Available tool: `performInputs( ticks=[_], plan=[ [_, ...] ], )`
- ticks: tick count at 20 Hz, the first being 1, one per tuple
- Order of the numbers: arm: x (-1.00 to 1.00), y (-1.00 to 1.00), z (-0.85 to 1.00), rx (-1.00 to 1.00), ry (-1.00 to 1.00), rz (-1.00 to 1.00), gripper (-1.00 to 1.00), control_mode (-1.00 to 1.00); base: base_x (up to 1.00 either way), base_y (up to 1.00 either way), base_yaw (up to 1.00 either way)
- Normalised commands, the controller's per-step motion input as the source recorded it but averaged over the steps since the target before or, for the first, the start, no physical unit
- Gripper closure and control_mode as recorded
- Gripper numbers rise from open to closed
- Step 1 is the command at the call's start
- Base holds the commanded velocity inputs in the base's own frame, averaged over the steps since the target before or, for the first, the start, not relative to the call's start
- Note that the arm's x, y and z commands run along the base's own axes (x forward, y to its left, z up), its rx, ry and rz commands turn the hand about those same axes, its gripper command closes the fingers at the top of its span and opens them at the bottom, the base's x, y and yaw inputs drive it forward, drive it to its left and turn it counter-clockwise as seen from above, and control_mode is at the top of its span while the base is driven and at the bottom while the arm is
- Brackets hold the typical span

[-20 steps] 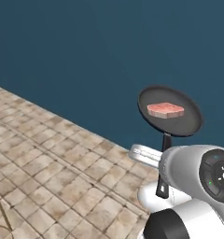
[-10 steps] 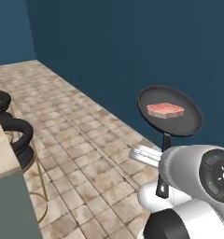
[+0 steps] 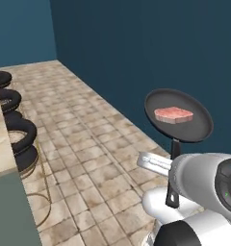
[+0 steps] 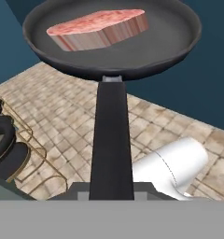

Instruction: Pick up the pan with the steak in it and place it on the dining table. Then place the steak on the plate.

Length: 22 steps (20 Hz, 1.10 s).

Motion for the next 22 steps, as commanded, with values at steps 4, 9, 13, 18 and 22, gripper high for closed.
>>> performInputs(
  ticks=[4, 9, 13, 18, 22],
  plan=[
    [0.0, 0.0, 0.0, 0.0, 0.0, 0.0, 1.0, 1.0, 0.23, -0.81, 0.05],
    [0.0, 0.0, 0.0, 0.0, 0.0, 0.0, 1.0, 1.0, 0.5, -0.6, 0.09],
    [0.0, 0.0, 0.0, 0.0, 0.0, 0.0, 1.0, 1.0, 0.88, -0.33, 0.1],
    [0.0, 0.0, 0.0, 0.0, 0.0, 0.0, 1.0, 1.0, 1.0, -0.25, 0.11],
    [0.0, 0.0, 0.0, 0.0, 0.0, 0.0, 1.0, 1.0, 1.0, -0.22, 0.09]
  ],
)
